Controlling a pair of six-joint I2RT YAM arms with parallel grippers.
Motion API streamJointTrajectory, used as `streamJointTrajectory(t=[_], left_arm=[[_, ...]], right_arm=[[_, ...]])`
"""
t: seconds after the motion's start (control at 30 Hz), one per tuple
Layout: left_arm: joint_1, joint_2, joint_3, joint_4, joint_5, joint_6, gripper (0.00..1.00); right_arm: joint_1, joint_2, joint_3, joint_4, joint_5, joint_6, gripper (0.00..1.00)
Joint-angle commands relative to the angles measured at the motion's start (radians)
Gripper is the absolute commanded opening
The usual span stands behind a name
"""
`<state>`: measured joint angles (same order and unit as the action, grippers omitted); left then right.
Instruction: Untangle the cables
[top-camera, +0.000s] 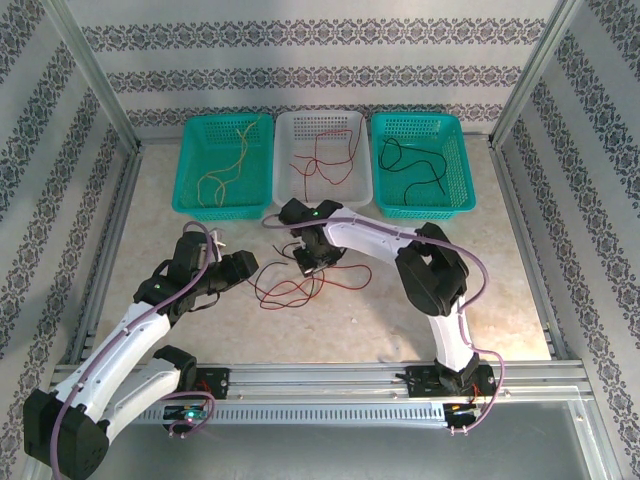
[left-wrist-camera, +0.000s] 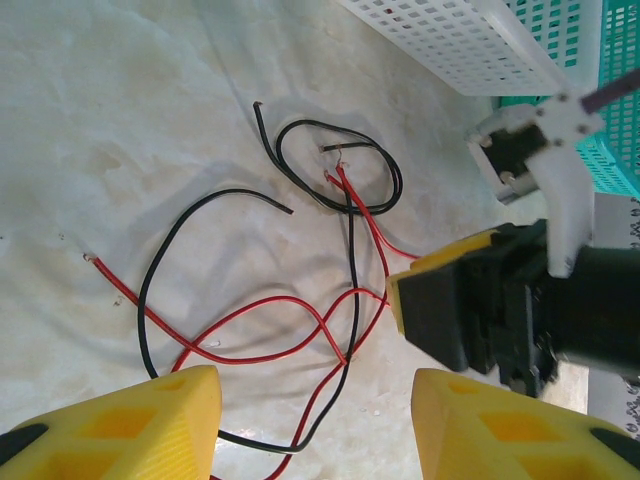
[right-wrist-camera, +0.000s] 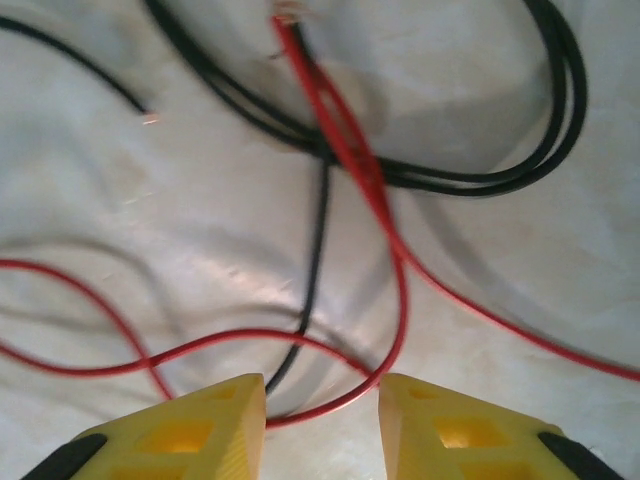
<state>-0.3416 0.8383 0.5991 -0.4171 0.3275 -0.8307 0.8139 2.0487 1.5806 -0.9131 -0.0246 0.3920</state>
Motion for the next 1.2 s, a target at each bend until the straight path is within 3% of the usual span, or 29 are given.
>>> streamJointTrajectory(t=[0.0,0.3,0.47,0.53,0.83,1.0,1.17], left_arm=[[-0.012,-0.02,0.025,-0.032,-0.016,0.018,0.53],[-0.012,-0.018,0.024,-0.025,-0.019,0.017,0.52],[-0.011,-0.019,0.031,-0.025,-0.019,0.021,0.52],[-0.011,-0.018,0.036,-0.022,-0.016,0.023,0.53],[-0.013,0.006,0.062,0.185,0.09,0.006,0.56],[-0.034,0.09,0.114,0.426,0.223,0.006,0.56],[-0.106,0.149,0.204,0.513,0.238,0.08,0.58]], right_arm=[[-0.022,0.041,-0.002,-0.017,-0.017,0.026,0.31],[-0.059,0.111,0.018,-0.032,-0.064,0.04,0.24],[-0.059,0.097,0.018,-0.036,-0.043,0.042,0.05],[-0.055,0.041,-0.005,-0.015,-0.019,0.039,0.0],[0.003,-0.355,-0.046,0.128,0.02,0.034,0.0],[0.011,-0.472,0.036,0.133,0.0,0.043,0.0],[0.01,-0.555,0.09,0.154,-0.029,0.054,0.0]])
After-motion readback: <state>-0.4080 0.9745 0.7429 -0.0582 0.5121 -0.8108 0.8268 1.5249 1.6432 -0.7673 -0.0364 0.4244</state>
